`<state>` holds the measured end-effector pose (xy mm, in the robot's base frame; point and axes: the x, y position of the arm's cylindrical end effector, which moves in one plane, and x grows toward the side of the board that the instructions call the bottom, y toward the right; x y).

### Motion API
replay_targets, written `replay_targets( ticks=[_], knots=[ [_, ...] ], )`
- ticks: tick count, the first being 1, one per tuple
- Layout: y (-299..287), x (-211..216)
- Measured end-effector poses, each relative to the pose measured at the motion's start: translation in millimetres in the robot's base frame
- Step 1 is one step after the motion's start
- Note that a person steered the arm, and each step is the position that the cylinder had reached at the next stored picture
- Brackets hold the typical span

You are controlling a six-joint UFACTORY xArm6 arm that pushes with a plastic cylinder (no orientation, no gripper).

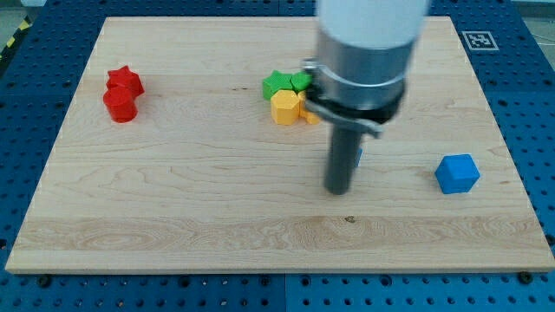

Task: Place the blue triangle bottom right to the red circle

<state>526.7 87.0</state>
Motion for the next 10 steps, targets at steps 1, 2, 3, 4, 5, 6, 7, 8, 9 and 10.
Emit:
replay_targets(
  ticks=[1,2,3,4,5,6,7,8,9,10],
  knots=[
    [10,-5],
    [-14,-13],
    [8,-13],
    [55,-11],
    [44,-19],
    [-4,-35],
    [-63,-42],
    [-41,-41],
    [-26,-41],
    [-47,-44]
  ],
)
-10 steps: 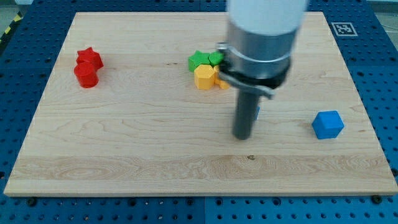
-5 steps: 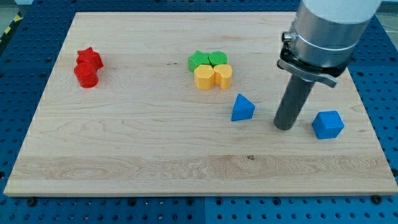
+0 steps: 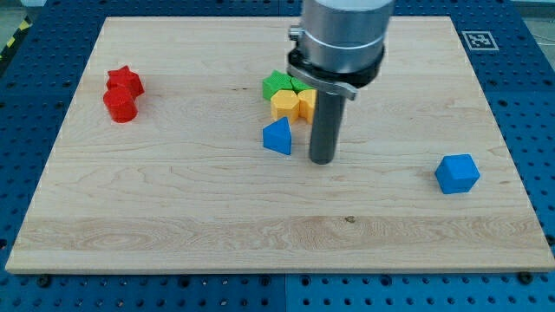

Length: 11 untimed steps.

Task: Place the blue triangle bottom right to the red circle

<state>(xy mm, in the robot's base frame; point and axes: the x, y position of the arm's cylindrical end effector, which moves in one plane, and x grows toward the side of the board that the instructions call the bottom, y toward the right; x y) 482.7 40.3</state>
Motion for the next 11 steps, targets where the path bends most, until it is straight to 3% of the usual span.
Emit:
replay_targets(
  ticks=[1,3,4,5,6,8,9,10,11],
  knots=[
    [-36,-10],
    [-7,-10],
    [-27,-15],
    [-106,-17],
    [-151,-18],
    [-52,0],
    [-14,-18],
    [-36,-38],
    [-99,-48]
  ],
)
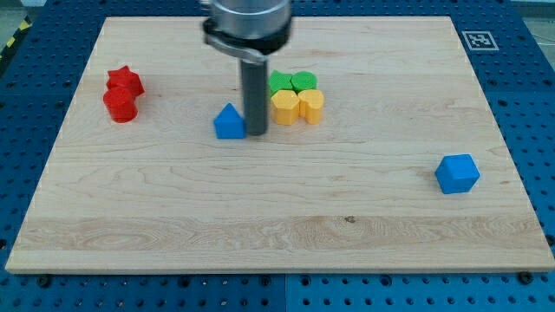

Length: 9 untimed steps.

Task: Place the blue triangle bottom right to the red circle

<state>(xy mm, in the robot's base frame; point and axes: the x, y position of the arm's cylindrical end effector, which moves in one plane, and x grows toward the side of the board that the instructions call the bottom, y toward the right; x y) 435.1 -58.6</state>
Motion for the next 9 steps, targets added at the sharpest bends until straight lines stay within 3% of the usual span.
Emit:
replay_targets(
  ticks=[1,2,3,4,5,7,8,9],
  knots=[
    [-64,-9],
    [-92,-20],
    [-79,-2],
    [-78,47],
    [-113,62],
    [-150,7],
    [-150,0],
    [-150,30]
  ],
)
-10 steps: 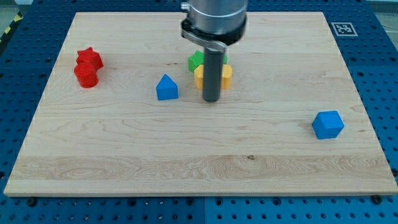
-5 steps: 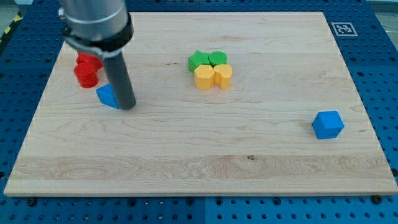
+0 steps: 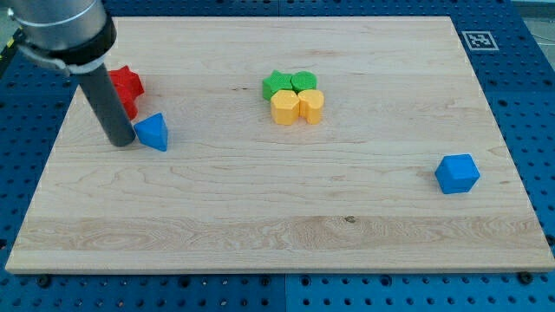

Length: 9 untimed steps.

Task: Place the blue triangle bottom right to the red circle

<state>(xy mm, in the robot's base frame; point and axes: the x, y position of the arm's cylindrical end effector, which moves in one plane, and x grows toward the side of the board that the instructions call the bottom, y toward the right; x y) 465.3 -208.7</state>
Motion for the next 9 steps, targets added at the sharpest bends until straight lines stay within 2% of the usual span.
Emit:
replay_targets(
  ticks=[1,2,3,5,7,9],
  knots=[
    [3,16],
    [13,7],
    [21,-22],
    [42,-3],
    [59,-28],
    [87,0]
  ],
)
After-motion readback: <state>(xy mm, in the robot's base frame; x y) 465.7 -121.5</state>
